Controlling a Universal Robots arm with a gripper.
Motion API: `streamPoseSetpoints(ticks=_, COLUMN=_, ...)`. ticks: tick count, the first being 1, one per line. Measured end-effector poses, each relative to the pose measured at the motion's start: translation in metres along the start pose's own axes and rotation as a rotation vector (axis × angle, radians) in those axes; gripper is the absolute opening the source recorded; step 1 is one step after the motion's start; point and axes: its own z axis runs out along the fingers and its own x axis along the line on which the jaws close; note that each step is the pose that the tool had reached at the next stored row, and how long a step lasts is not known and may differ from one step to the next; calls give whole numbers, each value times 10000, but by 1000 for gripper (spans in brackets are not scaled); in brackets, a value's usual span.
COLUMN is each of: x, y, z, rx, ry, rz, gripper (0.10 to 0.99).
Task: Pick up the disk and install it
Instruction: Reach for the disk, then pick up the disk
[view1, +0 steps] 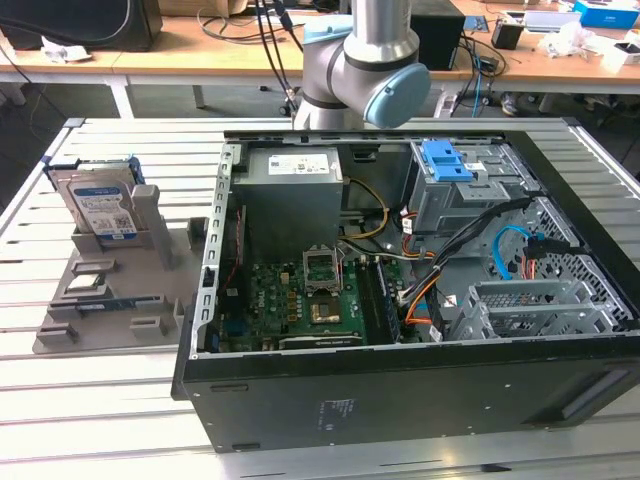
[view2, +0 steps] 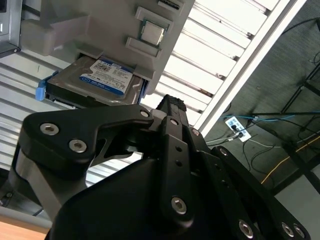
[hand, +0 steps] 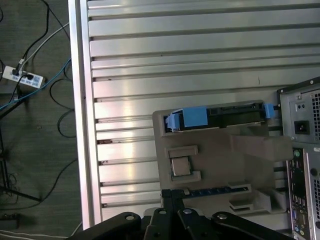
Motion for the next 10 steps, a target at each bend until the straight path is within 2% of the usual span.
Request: streamPoseSetpoints(ticks=10, x=-4, y=0, z=0, rx=1, ry=0, rz=-1, gripper=106)
